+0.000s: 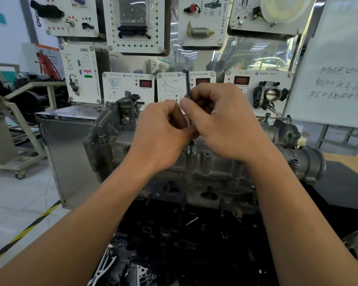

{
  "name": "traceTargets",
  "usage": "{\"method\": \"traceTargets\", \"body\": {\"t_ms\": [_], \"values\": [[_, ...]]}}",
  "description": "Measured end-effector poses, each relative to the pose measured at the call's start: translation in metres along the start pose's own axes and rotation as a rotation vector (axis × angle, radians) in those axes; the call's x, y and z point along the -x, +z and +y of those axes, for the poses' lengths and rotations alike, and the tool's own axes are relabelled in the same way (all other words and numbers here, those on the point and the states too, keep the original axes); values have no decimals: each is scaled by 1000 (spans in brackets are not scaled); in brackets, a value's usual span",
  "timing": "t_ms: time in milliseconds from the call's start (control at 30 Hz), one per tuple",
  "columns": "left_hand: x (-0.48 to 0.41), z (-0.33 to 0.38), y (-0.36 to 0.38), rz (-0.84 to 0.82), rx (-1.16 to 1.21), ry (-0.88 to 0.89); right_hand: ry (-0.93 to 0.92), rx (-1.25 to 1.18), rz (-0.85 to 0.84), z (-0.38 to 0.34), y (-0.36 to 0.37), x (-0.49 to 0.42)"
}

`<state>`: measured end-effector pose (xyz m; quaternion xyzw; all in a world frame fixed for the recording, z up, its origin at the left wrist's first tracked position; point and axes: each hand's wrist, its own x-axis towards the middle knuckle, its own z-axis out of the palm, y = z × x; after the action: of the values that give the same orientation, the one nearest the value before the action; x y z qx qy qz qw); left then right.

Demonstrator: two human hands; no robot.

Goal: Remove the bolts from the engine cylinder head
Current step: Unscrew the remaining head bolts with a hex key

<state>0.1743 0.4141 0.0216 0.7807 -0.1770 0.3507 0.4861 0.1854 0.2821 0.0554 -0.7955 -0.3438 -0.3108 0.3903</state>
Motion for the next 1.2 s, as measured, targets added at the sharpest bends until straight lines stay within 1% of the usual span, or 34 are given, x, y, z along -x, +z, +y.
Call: {"method": "traceTargets", "body": {"t_ms": [67,133,200,233,333,433,567,633,700,767,833,933,1000,1100,1200], "values": [[1,0,2,-56,-41,9,-6,10,-14,-1,-2,0],[4,-4,-1,-172,-154,-29,-16,-1,2,0,-6,0],[5,-9,-6,-280,-293,-22,-23,-37,56,1,-12,0],[5,-10,-8,-295,-313,-3,-27,-61,91,1,-15,-1],[7,-9,-8,-227,-268,30,-27,-131,166,4,-25,0],[5,-6,-4,-144,-178,-10,-13,-115,194,10,-36,4],[2,-2,-4,-181,-213,-8,5,-51,188,19,-49,11],[3,2,-3,-202,-262,29,26,-8,165,24,-55,15],[7,10,4,-175,-285,98,48,16,124,28,-60,18],[10,20,14,-132,-194,155,64,38,70,32,-65,21],[11,30,25,-118,-26,140,81,68,-3,34,-68,25],[5,38,37,-170,165,-10,112,69,-52,39,-73,32],[2,35,41,-260,157,-59,116,75,-34,41,-76,36],[0,33,43,-397,60,16,89,85,-19,41,-78,39],[-2,32,45,-464,44,38,53,77,-41,39,-75,38]]}}
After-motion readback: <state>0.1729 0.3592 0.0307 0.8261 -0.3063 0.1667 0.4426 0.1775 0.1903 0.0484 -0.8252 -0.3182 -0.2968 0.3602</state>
